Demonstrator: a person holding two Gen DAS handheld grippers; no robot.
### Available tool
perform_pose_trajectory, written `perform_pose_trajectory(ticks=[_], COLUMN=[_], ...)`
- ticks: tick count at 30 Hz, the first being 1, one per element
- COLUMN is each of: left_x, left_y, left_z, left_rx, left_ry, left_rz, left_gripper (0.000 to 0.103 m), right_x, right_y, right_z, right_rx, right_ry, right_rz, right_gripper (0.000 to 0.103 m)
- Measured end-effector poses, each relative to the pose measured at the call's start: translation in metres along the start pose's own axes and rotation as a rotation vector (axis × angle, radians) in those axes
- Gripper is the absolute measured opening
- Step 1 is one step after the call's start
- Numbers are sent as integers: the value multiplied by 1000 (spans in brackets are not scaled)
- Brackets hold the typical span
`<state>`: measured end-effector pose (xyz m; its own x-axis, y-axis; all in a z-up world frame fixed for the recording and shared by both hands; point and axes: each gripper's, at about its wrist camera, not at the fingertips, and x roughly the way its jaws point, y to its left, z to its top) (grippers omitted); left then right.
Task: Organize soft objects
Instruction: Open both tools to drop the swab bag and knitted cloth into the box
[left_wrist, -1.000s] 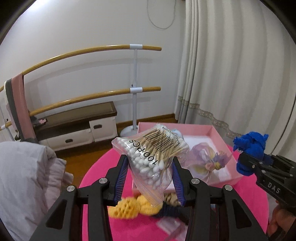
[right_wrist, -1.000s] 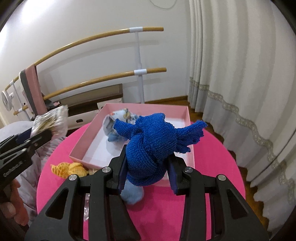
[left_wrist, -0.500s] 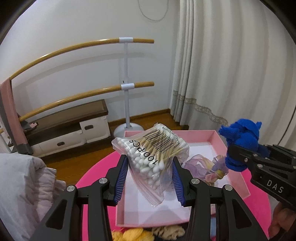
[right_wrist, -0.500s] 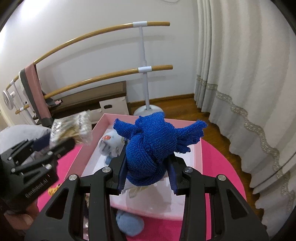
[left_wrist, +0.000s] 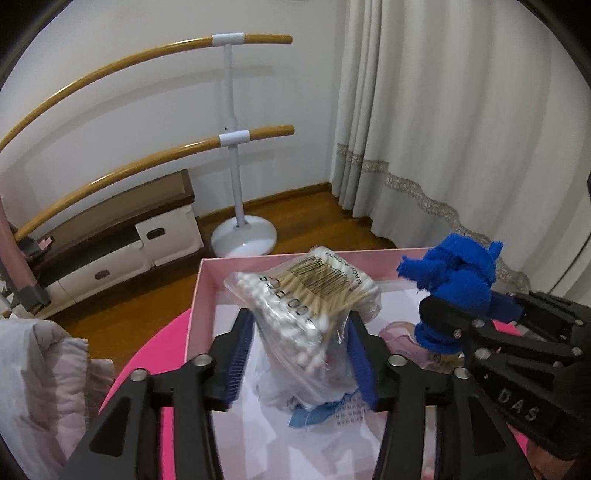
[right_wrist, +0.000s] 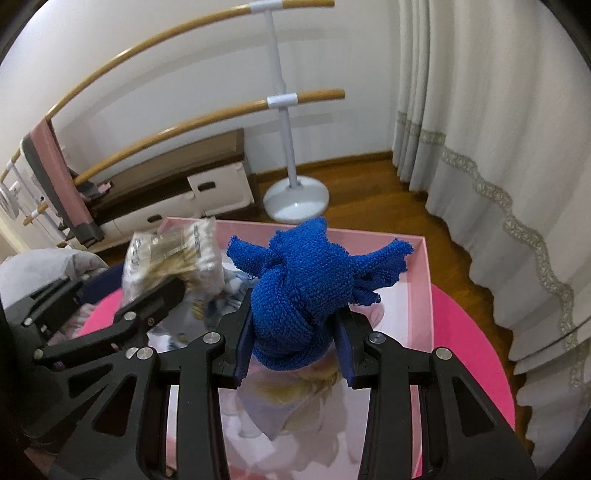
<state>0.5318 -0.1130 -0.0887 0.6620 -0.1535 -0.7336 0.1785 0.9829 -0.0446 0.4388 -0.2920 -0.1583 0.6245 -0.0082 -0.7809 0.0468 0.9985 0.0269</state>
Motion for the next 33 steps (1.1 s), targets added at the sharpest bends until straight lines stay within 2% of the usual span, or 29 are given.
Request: perform_pose_trajectory(ticks=[4, 5, 6, 8, 13, 22, 33], left_x=[7, 6, 5, 1, -20, -79, -156], left_y=[1, -1, -1, -2, 0, 3, 3], left_z=[16, 17, 17, 17, -13, -48, -102], left_rx=[-8, -13, -18, -30, -41, -17, -37], left_ry=[-11, -18, -25, -40, -58, -134, -228], left_rz=[39, 47, 51, 45, 49, 99, 135], left_gripper=[88, 95, 97, 103, 103, 103, 103], right_x=[7, 6, 5, 0, -12, -55, -126], right_y=[-14, -16, -20, -27, -31, -16, 13], right_z=[1, 0, -1, -2, -4, -10, -41], right_rx=[30, 33, 41, 56, 79, 77, 45], right_ry=[11, 10, 8, -4, -28, -109, -213], right_rz=[-9, -9, -11, -15, -9, -14, -14], right_gripper=[47, 54, 60, 80, 103, 103, 103])
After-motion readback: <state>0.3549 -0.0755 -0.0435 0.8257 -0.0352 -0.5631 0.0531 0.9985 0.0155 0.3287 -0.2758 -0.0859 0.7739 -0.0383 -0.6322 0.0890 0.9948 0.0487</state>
